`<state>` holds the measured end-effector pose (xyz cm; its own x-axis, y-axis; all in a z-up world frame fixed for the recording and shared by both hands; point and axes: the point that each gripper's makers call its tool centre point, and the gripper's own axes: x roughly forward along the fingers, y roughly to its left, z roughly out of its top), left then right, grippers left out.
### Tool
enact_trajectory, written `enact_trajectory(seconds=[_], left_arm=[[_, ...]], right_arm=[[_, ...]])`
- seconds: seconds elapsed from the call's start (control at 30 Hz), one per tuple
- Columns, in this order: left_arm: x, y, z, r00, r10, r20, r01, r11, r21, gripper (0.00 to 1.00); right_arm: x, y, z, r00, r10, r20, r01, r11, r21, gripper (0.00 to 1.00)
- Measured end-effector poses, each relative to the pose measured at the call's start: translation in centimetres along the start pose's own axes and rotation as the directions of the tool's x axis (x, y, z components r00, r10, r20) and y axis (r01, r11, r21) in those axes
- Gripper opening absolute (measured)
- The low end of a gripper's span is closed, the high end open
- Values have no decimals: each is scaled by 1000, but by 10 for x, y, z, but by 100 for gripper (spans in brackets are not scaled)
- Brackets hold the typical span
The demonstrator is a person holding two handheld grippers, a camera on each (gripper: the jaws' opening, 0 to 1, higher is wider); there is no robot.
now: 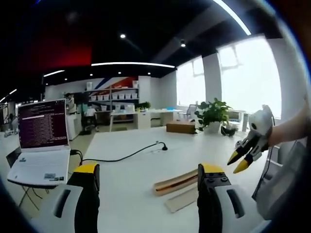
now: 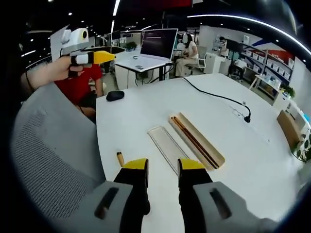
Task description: Arrange the utensils inside the cutlery case until each visible utensil rests in its matching compartment.
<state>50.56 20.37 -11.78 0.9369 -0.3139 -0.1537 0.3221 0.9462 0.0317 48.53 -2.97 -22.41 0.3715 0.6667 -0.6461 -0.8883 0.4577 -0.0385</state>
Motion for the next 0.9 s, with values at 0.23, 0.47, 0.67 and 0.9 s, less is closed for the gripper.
enact_trajectory(seconds=[0.23, 0.47, 0.67, 0.9], left_arm=[[-1, -1, -2, 1000, -3, -8, 3, 1000, 7, 85], [2, -2, -9, 999, -9, -42, 10, 999, 30, 85], [2, 6, -4, 1000, 3, -25, -2, 999, 41, 85], [3, 1, -3, 1000, -2, -28, 4, 999, 53, 85]], right_arm=[[14, 24, -12, 995, 87, -57, -88, 996, -26, 21], [23, 51, -17, 975, 199, -97, -206, 976, -66, 19], [24, 53, -21, 971, 209, -115, -217, 974, -64, 21], [20, 49, -12, 973, 202, -112, -213, 972, -97, 21]])
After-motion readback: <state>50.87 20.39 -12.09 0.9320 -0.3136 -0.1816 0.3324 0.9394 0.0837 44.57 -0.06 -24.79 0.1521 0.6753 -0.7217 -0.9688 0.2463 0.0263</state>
